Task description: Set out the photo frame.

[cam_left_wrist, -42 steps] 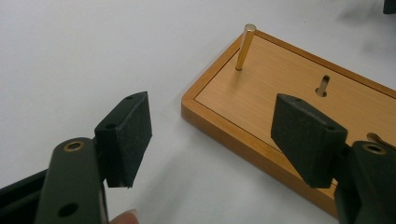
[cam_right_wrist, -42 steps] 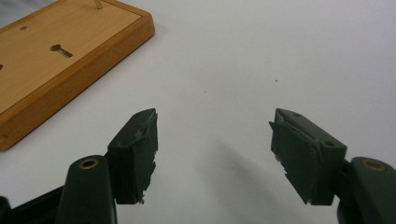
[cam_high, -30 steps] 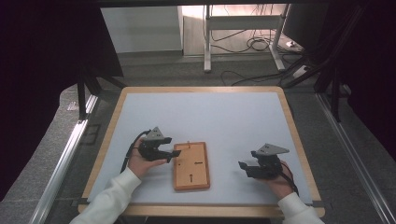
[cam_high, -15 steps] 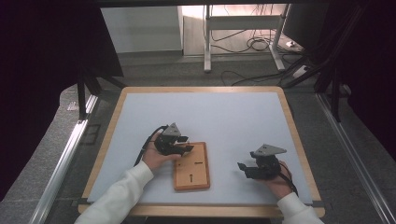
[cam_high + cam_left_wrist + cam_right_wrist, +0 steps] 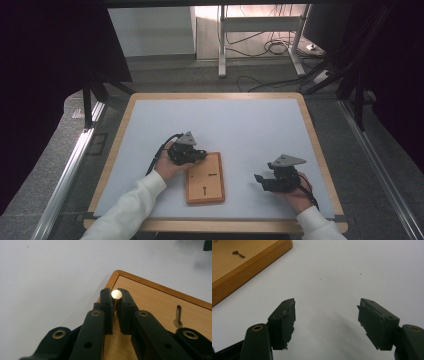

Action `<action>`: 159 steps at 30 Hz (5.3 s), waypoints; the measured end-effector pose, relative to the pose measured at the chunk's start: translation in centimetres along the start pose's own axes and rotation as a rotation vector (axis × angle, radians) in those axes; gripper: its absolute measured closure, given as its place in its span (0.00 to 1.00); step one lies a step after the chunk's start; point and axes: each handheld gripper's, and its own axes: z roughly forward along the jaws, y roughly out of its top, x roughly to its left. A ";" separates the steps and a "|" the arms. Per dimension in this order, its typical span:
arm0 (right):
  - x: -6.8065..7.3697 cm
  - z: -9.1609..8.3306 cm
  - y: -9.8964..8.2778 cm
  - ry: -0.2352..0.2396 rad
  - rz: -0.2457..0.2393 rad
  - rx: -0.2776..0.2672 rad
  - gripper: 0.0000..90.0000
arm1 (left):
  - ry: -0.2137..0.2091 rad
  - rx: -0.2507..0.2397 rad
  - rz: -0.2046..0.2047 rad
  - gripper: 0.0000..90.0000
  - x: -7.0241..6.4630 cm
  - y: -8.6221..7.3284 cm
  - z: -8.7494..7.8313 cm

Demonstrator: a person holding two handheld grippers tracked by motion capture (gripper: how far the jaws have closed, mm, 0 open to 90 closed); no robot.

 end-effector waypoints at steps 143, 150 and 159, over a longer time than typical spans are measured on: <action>15.1 1.0 11.6 -0.132 -0.869 0.023 0.77 | -0.039 -0.186 -0.222 0.62 4.0 -3.9 -7.1; 14.1 1.0 13.1 -0.095 -0.819 0.044 0.78 | -0.029 -0.183 -0.203 0.62 3.6 -4.3 -7.5; 13.4 1.4 15.1 -0.056 -0.750 0.074 0.78 | -0.019 -0.175 -0.206 0.62 3.5 -4.7 -7.4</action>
